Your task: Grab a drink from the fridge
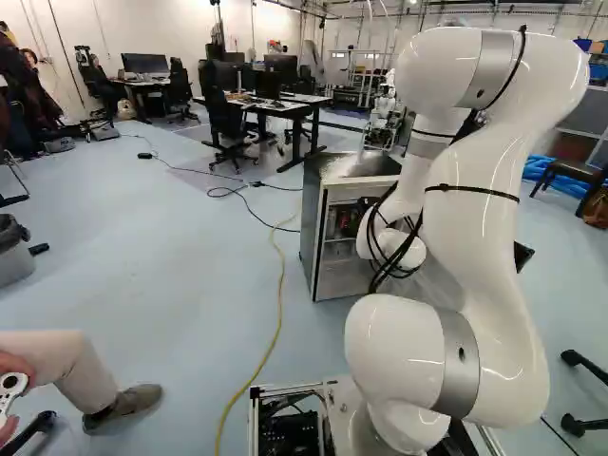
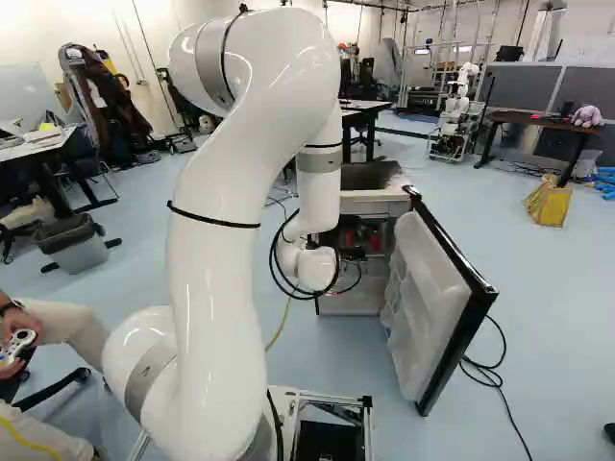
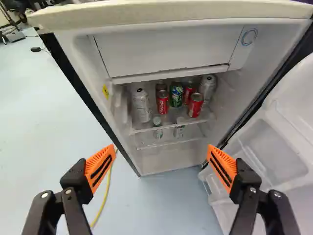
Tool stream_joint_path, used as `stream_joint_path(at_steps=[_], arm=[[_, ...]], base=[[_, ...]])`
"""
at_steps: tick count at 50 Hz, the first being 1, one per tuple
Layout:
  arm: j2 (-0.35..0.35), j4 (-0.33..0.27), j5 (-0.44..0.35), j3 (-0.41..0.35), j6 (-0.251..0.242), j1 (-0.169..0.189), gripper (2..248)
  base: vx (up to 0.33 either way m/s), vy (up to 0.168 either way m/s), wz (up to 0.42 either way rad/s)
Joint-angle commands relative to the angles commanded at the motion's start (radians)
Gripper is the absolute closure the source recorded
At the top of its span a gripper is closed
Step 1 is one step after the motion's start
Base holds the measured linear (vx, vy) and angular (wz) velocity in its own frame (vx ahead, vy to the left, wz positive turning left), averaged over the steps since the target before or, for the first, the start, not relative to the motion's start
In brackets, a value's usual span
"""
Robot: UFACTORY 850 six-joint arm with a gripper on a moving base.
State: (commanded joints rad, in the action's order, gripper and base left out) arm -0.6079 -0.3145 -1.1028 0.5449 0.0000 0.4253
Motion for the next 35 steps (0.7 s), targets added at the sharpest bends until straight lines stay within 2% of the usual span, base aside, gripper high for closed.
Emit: stream_joint_path(at_steps=[19, 35], arm=[[-0.089, -0.093, 0.0, 0.067, 0.0, 0.042, 3], [-0.148, -0.113, 0.0, 0.12, 0.0, 0.063, 3]], base=[[0.0, 0.0, 0.0], [0.0, 0.0, 0.0]])
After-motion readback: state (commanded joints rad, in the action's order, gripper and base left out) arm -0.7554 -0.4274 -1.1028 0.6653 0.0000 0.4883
